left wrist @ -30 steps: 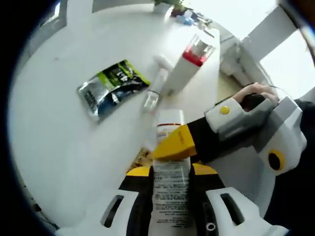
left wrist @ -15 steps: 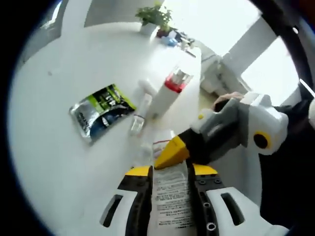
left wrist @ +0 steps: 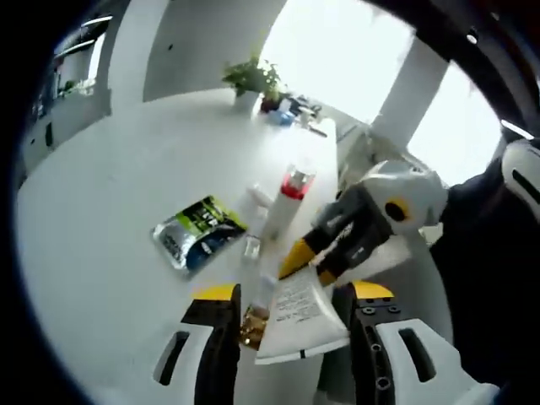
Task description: Arrange the skincare products in the storage area until every visible bottle or jar stands upright without overlapping.
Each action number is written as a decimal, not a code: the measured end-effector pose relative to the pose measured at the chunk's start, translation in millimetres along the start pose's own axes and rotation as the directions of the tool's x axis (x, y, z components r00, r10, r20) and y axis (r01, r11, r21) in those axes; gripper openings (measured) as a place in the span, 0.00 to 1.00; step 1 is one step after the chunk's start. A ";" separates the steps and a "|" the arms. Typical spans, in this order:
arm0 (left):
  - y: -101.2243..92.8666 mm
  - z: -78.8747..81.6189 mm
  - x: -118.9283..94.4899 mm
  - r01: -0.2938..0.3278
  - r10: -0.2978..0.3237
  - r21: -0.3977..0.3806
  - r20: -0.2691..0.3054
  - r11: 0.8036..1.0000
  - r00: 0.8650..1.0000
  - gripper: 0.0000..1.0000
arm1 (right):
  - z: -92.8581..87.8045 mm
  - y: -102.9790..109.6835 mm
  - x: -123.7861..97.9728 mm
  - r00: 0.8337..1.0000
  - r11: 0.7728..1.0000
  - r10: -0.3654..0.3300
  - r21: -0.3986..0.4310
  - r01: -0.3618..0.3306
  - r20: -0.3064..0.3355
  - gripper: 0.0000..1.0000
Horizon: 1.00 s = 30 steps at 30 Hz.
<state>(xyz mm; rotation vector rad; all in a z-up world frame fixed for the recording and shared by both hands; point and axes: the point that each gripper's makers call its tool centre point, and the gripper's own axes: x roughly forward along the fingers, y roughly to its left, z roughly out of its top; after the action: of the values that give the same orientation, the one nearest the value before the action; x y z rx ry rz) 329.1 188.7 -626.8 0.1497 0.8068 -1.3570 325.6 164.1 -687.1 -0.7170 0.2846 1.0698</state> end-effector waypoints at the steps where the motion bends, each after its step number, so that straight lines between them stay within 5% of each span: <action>1: 0.4 0.6 -2.7 -0.004 0.003 0.014 0.010 1.000 1.000 0.49 | -0.4 0.1 0.0 1.000 1.000 0.006 0.013 -0.006 -0.002 0.09; 6: -2.4 5.3 -14.1 0.018 -0.018 0.002 0.091 1.000 0.996 0.53 | -3.5 -1.6 -2.0 1.000 0.997 0.008 0.079 -0.009 0.019 0.09; 16: -6.3 5.9 -9.7 0.055 -0.063 0.050 0.177 0.997 0.982 0.53 | 21.4 -3.7 -16.1 0.982 0.967 0.039 0.242 -0.085 0.186 0.10; 18: -20.1 13.2 -8.2 0.148 -0.152 0.035 0.233 0.988 0.960 0.54 | 28.3 -4.3 -21.8 0.973 0.954 0.038 0.281 -0.103 0.228 0.10; 25: -29.3 31.0 -2.5 0.148 -0.190 0.152 0.320 0.977 0.928 0.40 | 44.6 -2.1 -37.0 0.938 0.914 0.065 0.357 -0.193 0.341 0.10; 27: -36.7 41.3 -4.0 0.184 -0.231 0.159 0.366 0.970 0.901 0.36 | 45.4 -0.6 -38.5 0.934 0.910 0.069 0.362 -0.204 0.351 0.10; 30: -39.2 44.4 -3.5 0.205 -0.250 0.158 0.368 0.966 0.895 0.32 | 47.3 0.5 -41.1 0.925 0.896 0.068 0.384 -0.221 0.373 0.11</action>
<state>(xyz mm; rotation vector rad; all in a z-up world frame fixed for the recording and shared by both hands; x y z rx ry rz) 312.6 158.0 -578.8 -0.1266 0.4205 -1.5923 300.1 166.6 -629.9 -0.1082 0.2510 1.2086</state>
